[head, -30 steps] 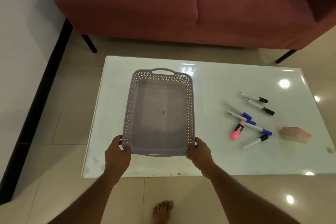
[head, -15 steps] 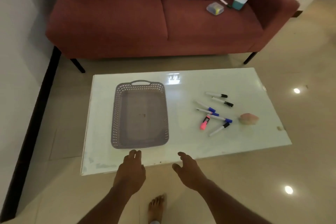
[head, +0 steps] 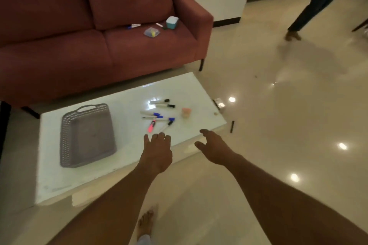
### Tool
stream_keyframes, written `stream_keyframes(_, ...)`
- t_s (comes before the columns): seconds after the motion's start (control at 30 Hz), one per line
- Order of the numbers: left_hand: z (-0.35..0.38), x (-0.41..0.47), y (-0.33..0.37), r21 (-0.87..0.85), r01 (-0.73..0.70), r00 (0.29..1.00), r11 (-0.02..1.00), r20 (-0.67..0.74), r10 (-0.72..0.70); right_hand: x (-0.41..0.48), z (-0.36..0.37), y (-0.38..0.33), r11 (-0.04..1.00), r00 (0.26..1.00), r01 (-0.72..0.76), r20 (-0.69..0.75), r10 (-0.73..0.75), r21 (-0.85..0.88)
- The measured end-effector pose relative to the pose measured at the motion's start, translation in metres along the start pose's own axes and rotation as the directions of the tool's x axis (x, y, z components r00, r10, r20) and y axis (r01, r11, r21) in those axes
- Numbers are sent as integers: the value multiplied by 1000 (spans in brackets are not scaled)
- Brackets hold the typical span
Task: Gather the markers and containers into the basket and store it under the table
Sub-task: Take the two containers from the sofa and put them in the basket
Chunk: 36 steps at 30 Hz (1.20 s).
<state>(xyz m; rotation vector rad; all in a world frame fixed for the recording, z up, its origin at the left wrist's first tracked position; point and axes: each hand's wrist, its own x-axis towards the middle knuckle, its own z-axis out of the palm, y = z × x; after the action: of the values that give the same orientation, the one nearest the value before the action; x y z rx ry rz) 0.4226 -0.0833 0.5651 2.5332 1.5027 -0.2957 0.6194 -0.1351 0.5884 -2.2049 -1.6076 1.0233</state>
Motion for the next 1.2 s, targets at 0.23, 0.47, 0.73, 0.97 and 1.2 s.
stream_keyframes(0.23, -58, 61, 155, 11, -188, 974, 982, -128, 188, -34, -126, 100, 987, 993, -35, -114, 18, -157)
stream_keyframes(0.47, -61, 169, 239, 27, -214, 975, 977, -62, 215, 18, -198, 181, 978, 996, -35, -88, 17, -204)
stream_keyframes(0.73, -54, 332, 337, -27, -137, 990, 990, 35, 138, 146, -313, 274, 970, 999, -7, 32, 15, -243)
stream_keyframes(0.97, -109, 458, 401, -29, -129, 991, 991, 42, 130, 239, -423, 335, 969, 998, -1, 55, 15, -246)
stream_keyframes(1.2, -132, 601, 426, -36, 49, 999, 998, 18, -48, 391, -518, 371, 943, 984, 157, 133, -123, -294)
